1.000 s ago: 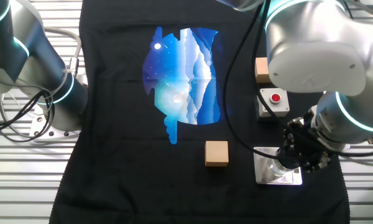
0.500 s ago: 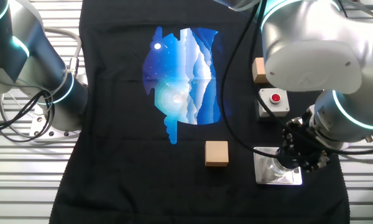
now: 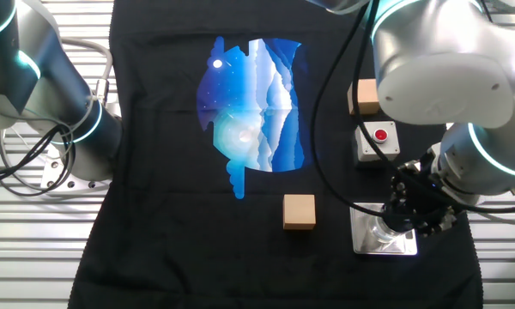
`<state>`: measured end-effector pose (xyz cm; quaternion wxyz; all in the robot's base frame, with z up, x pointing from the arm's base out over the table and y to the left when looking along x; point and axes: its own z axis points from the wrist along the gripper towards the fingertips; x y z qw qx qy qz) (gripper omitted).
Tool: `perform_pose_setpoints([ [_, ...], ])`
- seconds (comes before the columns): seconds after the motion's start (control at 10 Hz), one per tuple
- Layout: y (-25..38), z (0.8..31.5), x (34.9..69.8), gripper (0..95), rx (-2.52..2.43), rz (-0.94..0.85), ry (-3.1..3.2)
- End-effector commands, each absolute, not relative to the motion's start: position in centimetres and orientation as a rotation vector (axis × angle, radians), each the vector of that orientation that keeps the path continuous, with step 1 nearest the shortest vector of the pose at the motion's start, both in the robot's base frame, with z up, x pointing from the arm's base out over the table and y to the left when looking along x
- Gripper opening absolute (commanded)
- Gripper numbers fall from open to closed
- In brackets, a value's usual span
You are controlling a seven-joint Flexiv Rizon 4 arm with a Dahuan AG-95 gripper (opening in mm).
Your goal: Screw the lid onto the jar
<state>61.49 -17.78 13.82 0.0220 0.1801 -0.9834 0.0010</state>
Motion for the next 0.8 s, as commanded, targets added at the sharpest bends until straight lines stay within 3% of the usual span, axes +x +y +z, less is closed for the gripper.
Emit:
perform_pose_setpoints([
  [0.1, -17.77, 13.9, 61.72, 38.0, 0.566, 0.013, -3.035],
  [0.2, -17.76, 13.93, 61.72, 57.0, 0.571, 0.011, -3.033],
  [0.6, -17.73, 14.07, 61.69, 57.0, 0.61, 0.018, -3.019],
  [0.7, -17.73, 14.07, 61.69, 76.0, 0.63, 0.017, -3.015],
  [0.8, -17.74, 14.02, 61.7, 76.0, 0.689, 0.031, -3.003],
])
